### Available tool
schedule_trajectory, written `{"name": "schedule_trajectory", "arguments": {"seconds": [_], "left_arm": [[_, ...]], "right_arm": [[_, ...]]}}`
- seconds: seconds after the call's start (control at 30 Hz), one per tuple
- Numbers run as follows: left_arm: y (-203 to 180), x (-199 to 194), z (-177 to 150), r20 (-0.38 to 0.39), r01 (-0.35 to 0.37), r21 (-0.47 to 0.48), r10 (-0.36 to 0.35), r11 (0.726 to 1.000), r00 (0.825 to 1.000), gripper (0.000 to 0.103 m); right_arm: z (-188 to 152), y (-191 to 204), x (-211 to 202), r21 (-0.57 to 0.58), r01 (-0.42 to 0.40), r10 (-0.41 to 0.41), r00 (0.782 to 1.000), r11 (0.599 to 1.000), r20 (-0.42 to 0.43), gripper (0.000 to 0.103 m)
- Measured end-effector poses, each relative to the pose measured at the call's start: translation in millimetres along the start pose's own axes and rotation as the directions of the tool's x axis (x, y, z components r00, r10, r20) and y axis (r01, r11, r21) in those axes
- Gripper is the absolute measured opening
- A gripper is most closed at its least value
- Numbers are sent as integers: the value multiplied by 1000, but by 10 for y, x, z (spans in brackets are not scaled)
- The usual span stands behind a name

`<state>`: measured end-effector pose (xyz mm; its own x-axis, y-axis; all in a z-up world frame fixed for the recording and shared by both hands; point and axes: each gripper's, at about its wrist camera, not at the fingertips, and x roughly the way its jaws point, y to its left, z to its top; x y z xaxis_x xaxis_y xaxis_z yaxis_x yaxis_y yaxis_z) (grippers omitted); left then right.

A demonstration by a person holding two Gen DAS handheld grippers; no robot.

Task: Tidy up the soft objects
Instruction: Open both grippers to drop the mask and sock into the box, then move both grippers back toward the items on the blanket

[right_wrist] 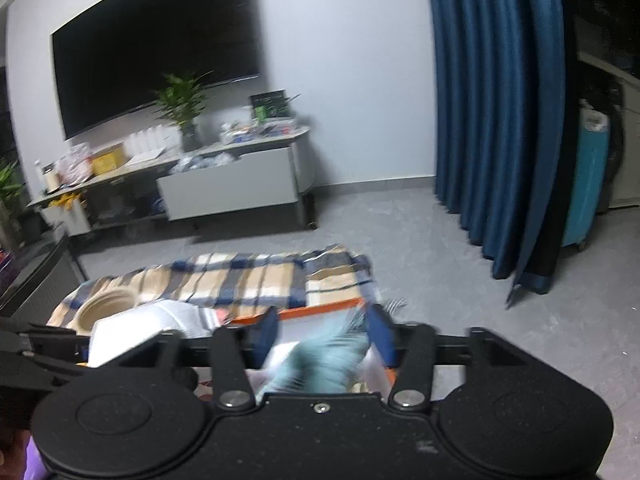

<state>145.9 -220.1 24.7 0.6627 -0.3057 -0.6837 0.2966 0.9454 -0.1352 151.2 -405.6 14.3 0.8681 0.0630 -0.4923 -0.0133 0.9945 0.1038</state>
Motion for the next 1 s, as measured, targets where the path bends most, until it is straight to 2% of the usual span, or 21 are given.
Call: {"name": "schedule_trajectory", "arguments": {"seconds": [0.17,0.23,0.3,0.43,0.67,0.83,1.0], "left_arm": [[1,109,74,-6,35,17,-35,999,999,57],[1,129,76,-8,44,21,-43,999,999,70],[8,97,74,4,36,23,-36,999,999,74],[66,-20,76,14,32,-2,-32,999,999,75],[141,-320,17,27,-26,-30,26,999,999,82],[180,-553,-64,53,-59,-40,61,997,997,88],[305,-731,-153,64,-90,-62,94,994,994,88]], "right_arm": [[-10,-85,-158,33,37,-39,998,999,51,69],[-25,-95,-251,29,51,-53,996,998,66,69],[-39,-99,-344,21,43,-45,996,999,73,69],[-62,-49,-500,9,47,-47,995,999,86,69],[-99,189,-663,-30,-1,4,996,1000,89,70],[-103,399,-795,-45,-41,45,994,998,104,77],[-139,631,-861,-74,-87,94,991,993,97,77]]}}
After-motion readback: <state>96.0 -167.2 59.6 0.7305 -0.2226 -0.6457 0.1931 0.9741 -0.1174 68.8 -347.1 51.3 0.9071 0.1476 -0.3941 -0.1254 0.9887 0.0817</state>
